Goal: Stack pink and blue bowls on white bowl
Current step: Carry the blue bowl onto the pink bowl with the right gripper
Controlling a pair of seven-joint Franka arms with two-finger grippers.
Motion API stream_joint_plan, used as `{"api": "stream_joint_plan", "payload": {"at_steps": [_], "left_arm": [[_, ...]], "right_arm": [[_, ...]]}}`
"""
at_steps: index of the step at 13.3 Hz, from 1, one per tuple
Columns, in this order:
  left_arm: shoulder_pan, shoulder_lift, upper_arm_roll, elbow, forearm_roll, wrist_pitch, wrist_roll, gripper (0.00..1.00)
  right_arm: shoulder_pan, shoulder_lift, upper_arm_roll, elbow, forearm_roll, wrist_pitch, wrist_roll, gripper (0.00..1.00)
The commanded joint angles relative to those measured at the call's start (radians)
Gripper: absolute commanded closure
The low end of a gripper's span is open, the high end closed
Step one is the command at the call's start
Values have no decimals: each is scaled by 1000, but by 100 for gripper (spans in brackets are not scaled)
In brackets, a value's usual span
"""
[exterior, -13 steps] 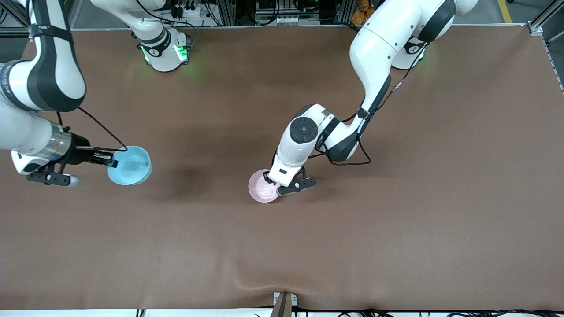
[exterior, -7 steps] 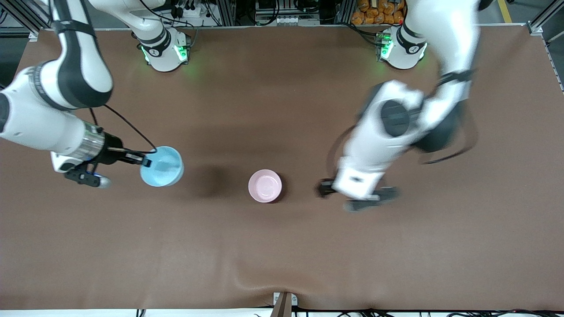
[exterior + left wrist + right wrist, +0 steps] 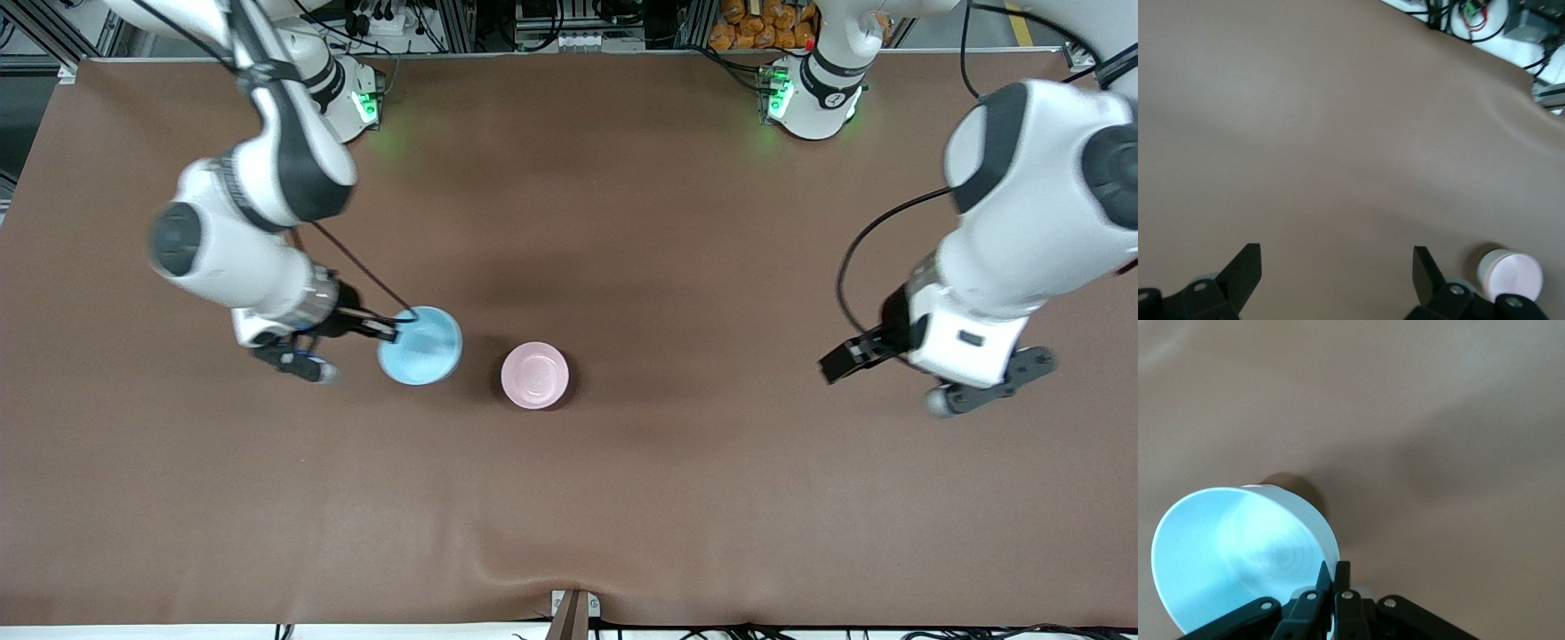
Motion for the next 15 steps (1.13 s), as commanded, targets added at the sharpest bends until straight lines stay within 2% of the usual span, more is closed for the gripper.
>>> {"api": "stream_joint_plan", "payload": {"at_steps": [1,5,10,15], "left_arm": [[60,-88,-12,-55,6,-70,83,0],[124,-220,-14,-172,5,-75,180,0],[132,-294,-17,-265,5,-67,237,0],[157,-294,-16,-262,-9,-67,354,0]], "right_arm": [[89,66,-12,12,10,90,136,100],[135,154,-12,77,10,109,267,100],[178,240,-12,125,8,168,333,100],[189,289,-12,125,6,227,333,100]]}}
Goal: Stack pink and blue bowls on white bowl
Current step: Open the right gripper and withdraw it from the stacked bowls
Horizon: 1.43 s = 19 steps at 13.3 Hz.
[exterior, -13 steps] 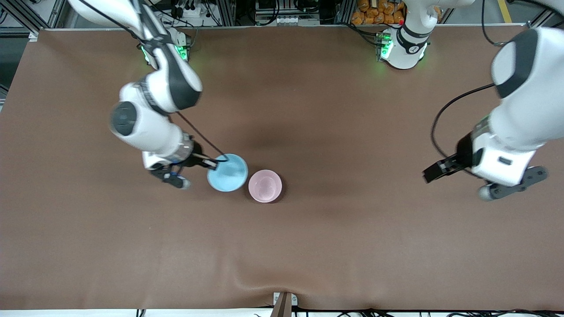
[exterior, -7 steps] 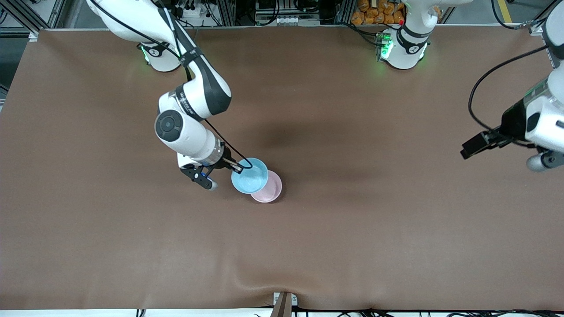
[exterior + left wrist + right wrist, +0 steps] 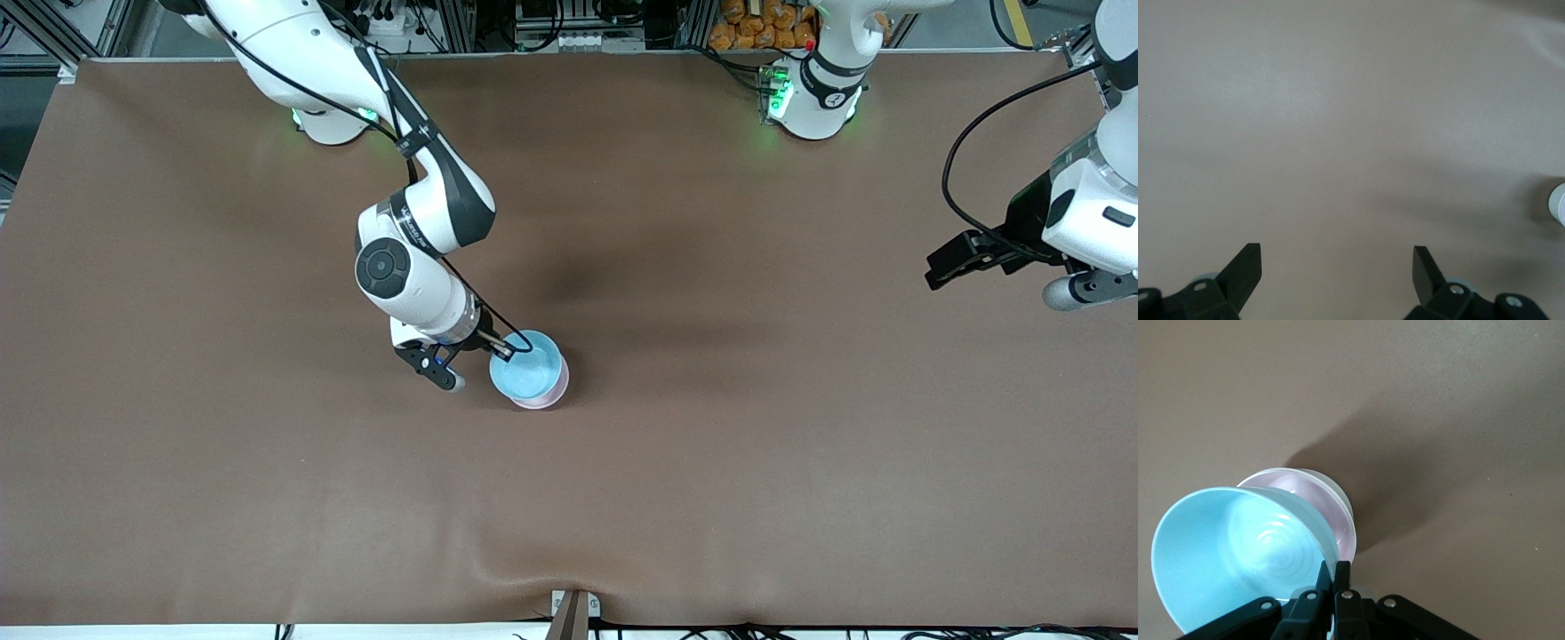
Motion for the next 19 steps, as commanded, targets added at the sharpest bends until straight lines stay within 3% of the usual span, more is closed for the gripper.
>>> {"api": "stream_joint_plan", "payload": {"at_steps": [1,8,9,10,11,14,19], "left_arm": [[25,-23,-8,-29,-15,13,48,0],[25,-23,-8,-34,-21,9,48,0],[26,-23,-8,-34,-23,7,48,0],[29,-23,-8,-34,-23,7,48,0],[32,-22,-8,-29,-29,9,49,0],[40,-19,-6,-31,-35,13,51,0],[46,-19,-6,-32,-35,15,54,0]], "right_arm": [[20,35,-12,27,7,17,17,100],[21,64,-12,27,5,54,17,100],[21,64,-12,28,5,54,14,66],[21,64,-12,30,6,52,14,7],[21,60,-12,30,7,51,14,0],[9,48,-13,65,7,37,7,0],[-60,-52,-33,64,3,-75,-72,0]]}}
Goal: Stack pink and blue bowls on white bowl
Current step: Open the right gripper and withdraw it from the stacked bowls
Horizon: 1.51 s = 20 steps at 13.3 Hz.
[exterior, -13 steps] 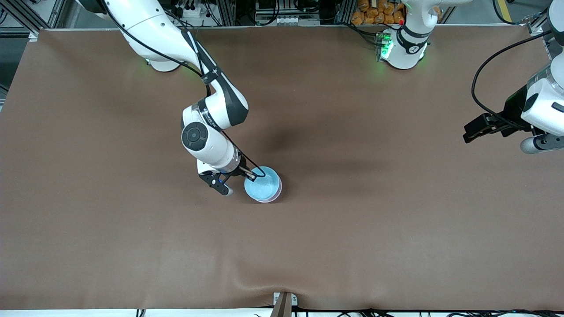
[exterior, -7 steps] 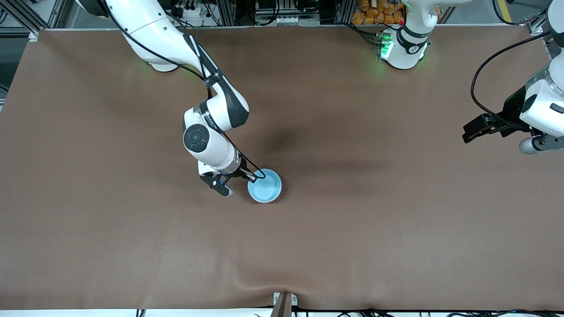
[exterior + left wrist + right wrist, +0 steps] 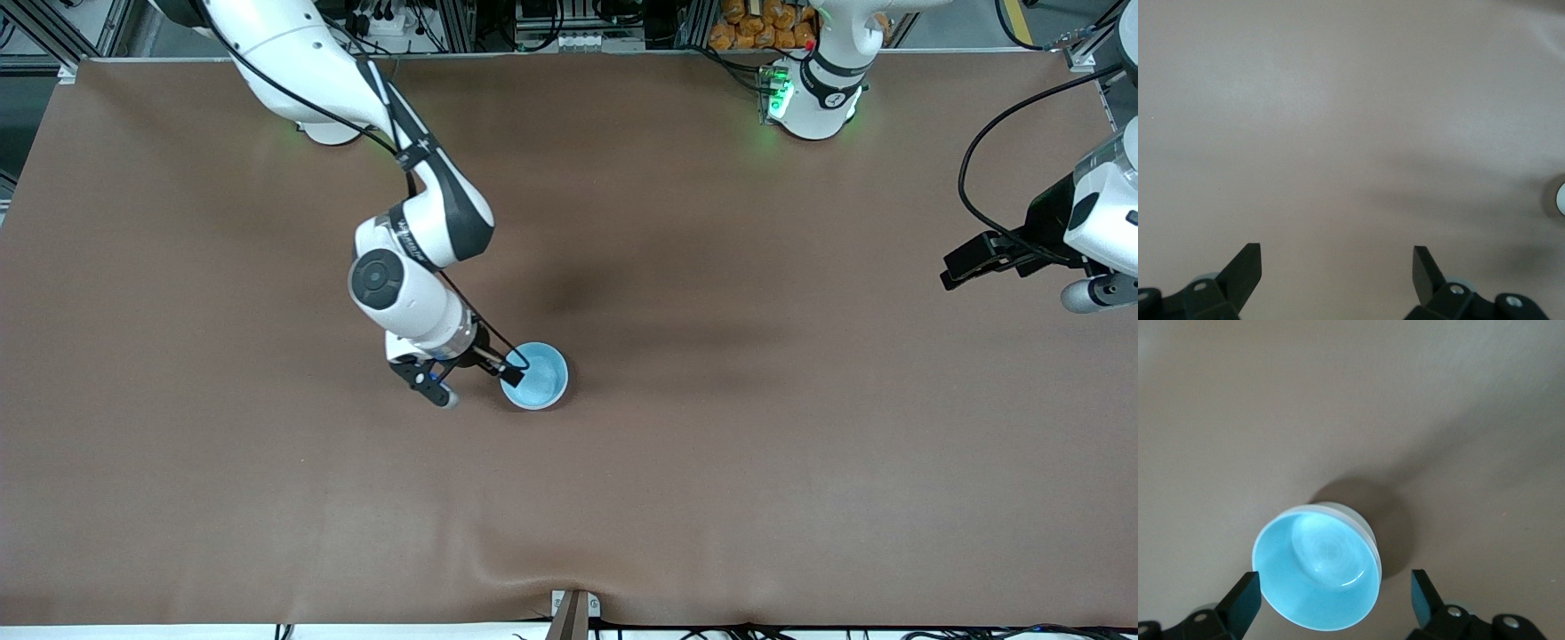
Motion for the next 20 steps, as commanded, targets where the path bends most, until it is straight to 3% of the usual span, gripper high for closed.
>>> {"api": "stream_joint_plan", "payload": {"at_steps": [1,9,10,12,13,20], "left_arm": [[10,-20,-8,-20,-21,13,25,0],[7,-20,-11,-47,-19,22,47,0],[8,-20,-11,-49,-19,27,47,0],[8,-25,-11,-49,-12,27,51,0],[10,-35,-11,-50,-8,27,62,0],[5,-172,-16,-115,-8,39,105,0]], "right_arm": [[-69,-82,5,-18,4,-81,-120,0],[-336,-272,3,-64,3,-383,-603,0],[-353,-311,2,-88,-13,-403,-646,0],[-363,-386,3,-105,-167,-487,-659,0],[-364,-424,3,-105,-194,-543,-660,0],[-571,-582,9,-92,-198,-736,-984,0]]}}
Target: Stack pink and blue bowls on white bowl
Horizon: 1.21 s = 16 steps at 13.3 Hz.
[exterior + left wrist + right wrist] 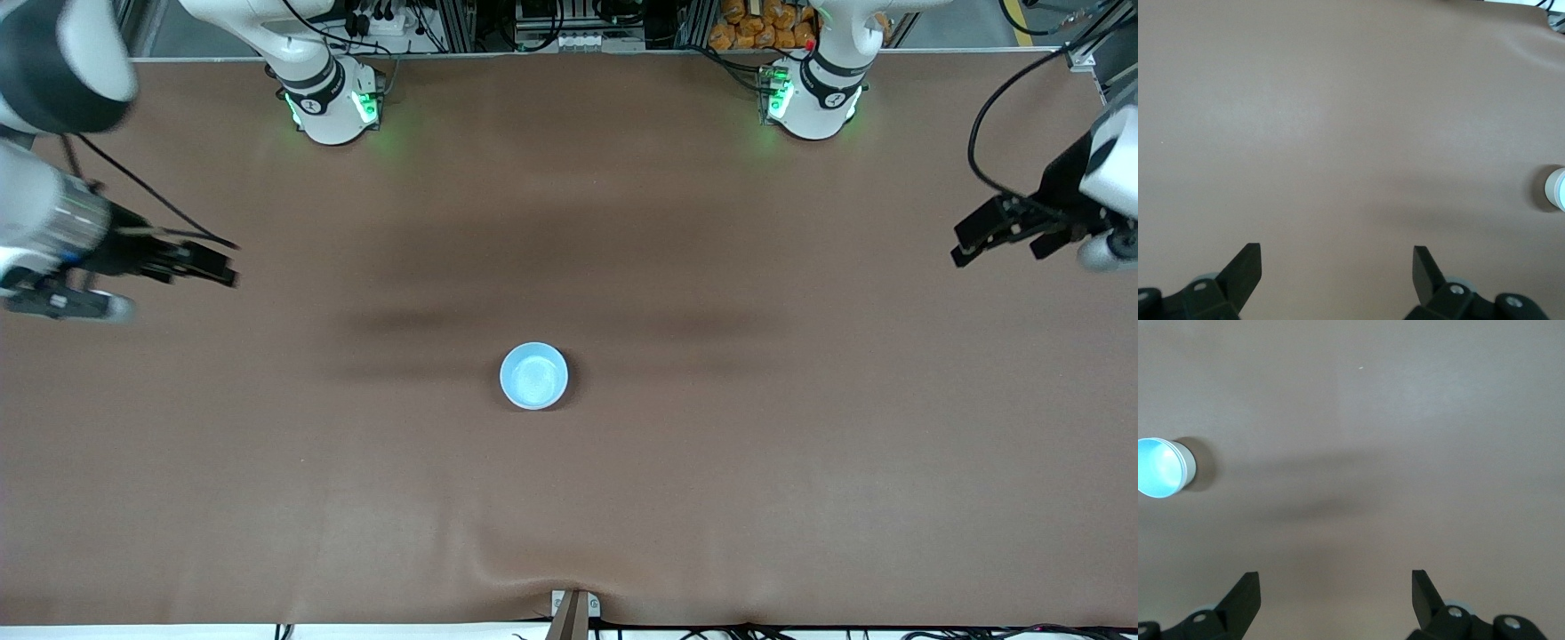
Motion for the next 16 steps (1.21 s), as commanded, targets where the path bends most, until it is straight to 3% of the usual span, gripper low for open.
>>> {"api": "stream_joint_plan", "payload": {"at_steps": [1,6,16], "left_arm": [[10,-78,-12,-80,-8,13,35,0],[13,-78,-7,-85,12,-30,113,0],[13,-75,0,-70,20,-102,104,0]], "right_arm": [[-80,-49,13,-15,-11,-45,-112,0],[-95,-60,15,109,-74,-186,-94,0],[-92,-55,21,211,-120,-255,-25,0]]}}
